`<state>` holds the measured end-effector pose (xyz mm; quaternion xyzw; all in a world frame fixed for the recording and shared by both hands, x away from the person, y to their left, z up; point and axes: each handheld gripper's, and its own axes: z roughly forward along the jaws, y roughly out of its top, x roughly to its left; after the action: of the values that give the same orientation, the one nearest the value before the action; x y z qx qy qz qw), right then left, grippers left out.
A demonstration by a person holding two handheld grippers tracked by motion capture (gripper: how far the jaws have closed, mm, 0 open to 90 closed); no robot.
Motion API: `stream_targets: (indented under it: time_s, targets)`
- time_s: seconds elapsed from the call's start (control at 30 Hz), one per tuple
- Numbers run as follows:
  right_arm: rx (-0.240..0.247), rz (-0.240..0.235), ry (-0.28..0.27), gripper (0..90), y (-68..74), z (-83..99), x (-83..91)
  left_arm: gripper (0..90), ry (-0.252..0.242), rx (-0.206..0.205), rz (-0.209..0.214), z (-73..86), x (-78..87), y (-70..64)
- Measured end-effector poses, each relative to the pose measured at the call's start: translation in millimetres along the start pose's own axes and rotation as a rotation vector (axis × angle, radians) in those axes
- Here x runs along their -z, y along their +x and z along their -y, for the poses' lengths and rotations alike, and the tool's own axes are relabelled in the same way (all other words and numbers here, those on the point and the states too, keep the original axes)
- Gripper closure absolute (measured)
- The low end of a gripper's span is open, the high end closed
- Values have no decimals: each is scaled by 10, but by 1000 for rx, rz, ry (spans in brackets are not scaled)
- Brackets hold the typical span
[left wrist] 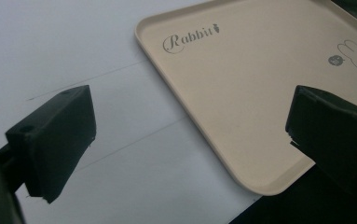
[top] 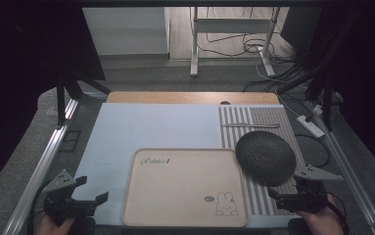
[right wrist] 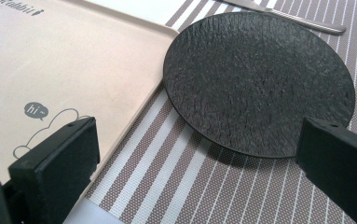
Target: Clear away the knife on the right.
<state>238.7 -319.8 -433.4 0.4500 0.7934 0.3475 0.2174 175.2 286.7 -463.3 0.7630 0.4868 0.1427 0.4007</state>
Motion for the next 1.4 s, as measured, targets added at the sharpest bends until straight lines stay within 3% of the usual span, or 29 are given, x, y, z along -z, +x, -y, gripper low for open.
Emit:
stream_targets:
  time_s: [0.9,1.2,1.4]
  targets:
    - [30,-16,6,1,-285,-213,-341,16,2,15,4,-2,-4,15]
    - [-4,-1,18,1,-431,-330,-523,11,5,17,4,-4,-7,17]
    - [-17,-21,23,1,-500,-394,-649,10,3,19,4,-4,-8,20]
